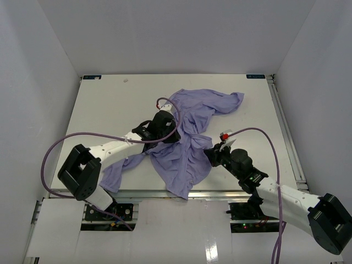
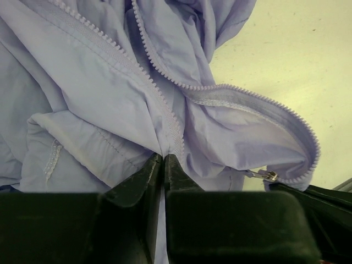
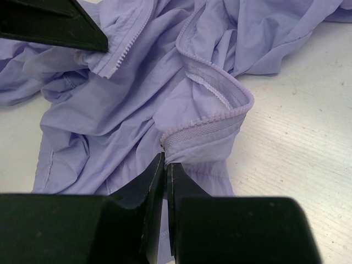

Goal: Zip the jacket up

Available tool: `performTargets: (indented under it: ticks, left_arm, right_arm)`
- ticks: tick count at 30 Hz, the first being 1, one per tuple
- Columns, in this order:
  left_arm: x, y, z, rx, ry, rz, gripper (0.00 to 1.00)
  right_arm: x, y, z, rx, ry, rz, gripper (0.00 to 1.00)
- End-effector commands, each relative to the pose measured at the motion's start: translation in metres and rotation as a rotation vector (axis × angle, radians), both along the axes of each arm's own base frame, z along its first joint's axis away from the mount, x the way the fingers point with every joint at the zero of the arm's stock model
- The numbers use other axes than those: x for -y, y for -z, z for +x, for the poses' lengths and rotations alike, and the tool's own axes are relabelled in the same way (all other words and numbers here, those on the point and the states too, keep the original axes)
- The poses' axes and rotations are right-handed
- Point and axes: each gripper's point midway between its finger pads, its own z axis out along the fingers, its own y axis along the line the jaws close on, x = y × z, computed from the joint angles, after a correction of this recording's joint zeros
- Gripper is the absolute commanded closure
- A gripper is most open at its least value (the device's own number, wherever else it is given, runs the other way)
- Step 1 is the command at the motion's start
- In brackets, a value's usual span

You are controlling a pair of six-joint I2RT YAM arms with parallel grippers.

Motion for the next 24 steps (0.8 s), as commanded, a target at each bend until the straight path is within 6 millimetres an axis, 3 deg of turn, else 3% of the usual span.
performTargets:
  ticks: [1, 6, 10, 13, 15, 16, 21, 24]
  left_arm:
    - [0.002, -0.026, -0.001, 0.064, 0.038, -0.054, 1.00]
    - [0.004, -0.030, -0.002, 0.070, 0.046, -0.069, 0.96]
    - [0.010, -0.037, -0.010, 0.104, 0.125, -0.104, 1.00]
    - [0.024, -0.063, -0.019, 0.243, 0.256, -0.214, 1.00]
    - [0.023, -0.066, -0.031, 0.287, 0.313, -0.237, 1.00]
    - [0.023, -0.078, -0.034, 0.344, 0.336, -0.271, 1.00]
    - [0.020, -0.091, -0.050, 0.482, 0.416, -0.327, 1.00]
    - [0.012, -0.097, -0.058, 0.586, 0.417, -0.377, 1.00]
  right_arm:
    - [-0.008, -0.029, 0.007, 0.065, -0.010, 0.058, 0.92]
    - [-0.008, -0.031, 0.007, 0.068, -0.011, 0.063, 0.92]
    - [-0.009, -0.030, 0.006, 0.065, -0.020, 0.062, 0.92]
    - [-0.018, -0.035, 0.002, 0.069, -0.069, 0.074, 0.92]
    - [-0.026, -0.041, -0.004, 0.076, -0.127, 0.097, 0.92]
    - [-0.035, -0.049, -0.011, 0.087, -0.188, 0.126, 0.92]
    - [-0.051, -0.067, -0.026, 0.129, -0.320, 0.181, 0.92]
    - [-0.057, -0.067, -0.030, 0.142, -0.369, 0.178, 0.92]
